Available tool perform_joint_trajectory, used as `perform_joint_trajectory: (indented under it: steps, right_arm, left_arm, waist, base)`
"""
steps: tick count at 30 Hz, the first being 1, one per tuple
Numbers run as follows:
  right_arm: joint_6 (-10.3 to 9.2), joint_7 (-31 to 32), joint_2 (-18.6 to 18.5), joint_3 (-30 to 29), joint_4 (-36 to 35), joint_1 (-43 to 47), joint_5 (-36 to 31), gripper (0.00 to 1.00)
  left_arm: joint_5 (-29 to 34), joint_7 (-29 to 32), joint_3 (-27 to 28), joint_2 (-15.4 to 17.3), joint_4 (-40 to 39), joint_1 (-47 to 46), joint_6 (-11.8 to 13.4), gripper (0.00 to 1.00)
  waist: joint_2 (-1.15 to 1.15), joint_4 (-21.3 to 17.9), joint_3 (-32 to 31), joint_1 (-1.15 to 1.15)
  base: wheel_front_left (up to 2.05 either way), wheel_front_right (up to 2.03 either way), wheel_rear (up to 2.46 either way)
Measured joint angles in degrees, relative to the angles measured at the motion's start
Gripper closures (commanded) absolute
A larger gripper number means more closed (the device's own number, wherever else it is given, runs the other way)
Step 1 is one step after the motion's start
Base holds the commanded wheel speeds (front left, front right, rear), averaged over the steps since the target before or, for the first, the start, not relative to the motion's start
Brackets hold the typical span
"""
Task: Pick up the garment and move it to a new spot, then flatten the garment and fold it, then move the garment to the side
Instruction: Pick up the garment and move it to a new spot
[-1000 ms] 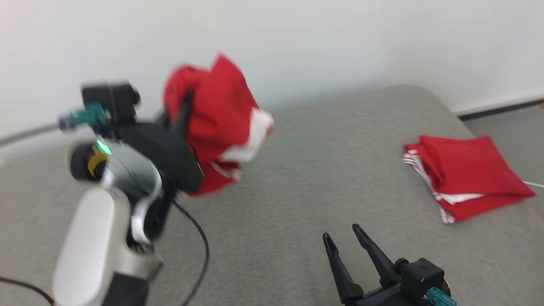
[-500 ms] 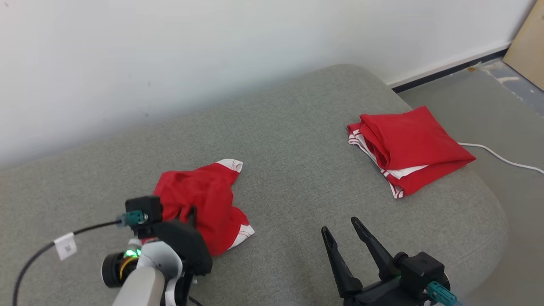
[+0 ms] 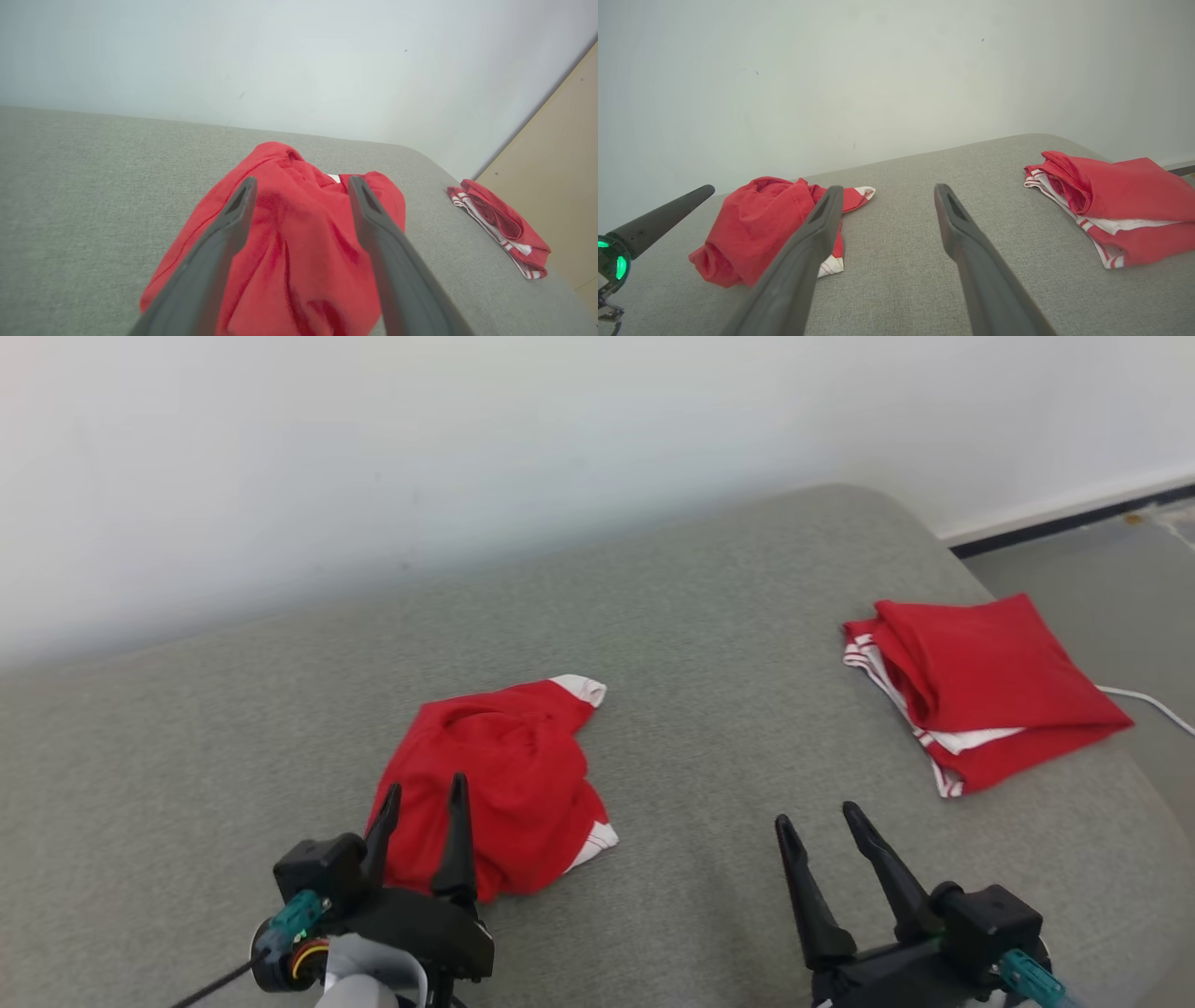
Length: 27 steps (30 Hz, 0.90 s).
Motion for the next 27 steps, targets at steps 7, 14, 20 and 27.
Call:
perform_joint_trajectory:
  steps: [7, 14, 20, 27]
  right_arm:
    - [0.0, -2.6, 0.1, -3.8, 1.7, 1.3, 0.7, 0.0]
    - [0.0, -7.3, -1.7, -5.0, 5.8, 3.1, -0.9, 0.0]
    - [0.0, -9.4, -3.3, -5.9, 9.8, 4.9, -3.8, 0.0]
    - [0.0, -9.9, -3.4, -5.9, 12.5, 6.0, -4.6, 0.0]
  left_arm:
    - [7.9, -0.9, 6.0, 0.0, -17.2, 10.0, -0.6, 0.0]
    - [13.8, -0.9, 12.5, -0.1, -27.0, 20.1, -2.0, 0.0]
    - [17.9, -0.9, 16.3, 0.0, -26.1, 26.1, -2.0, 0.0]
    - [20.8, -0.9, 18.5, 0.0, -22.4, 29.8, -2.0, 0.0]
  waist:
    - [0.0, 4.6, -0.5, 0.0]
    - [0.0, 8.2, -1.1, 0.0]
    - [0.0, 10.5, -2.2, -0.01]
    - [0.0, 12.0, -3.3, -0.01]
  base:
    - [0.0, 0.0, 0.0]
    - [0.0, 0.0, 0.0]
    - [0.0, 0.0, 0.0]
    - [0.0, 0.0, 0.0]
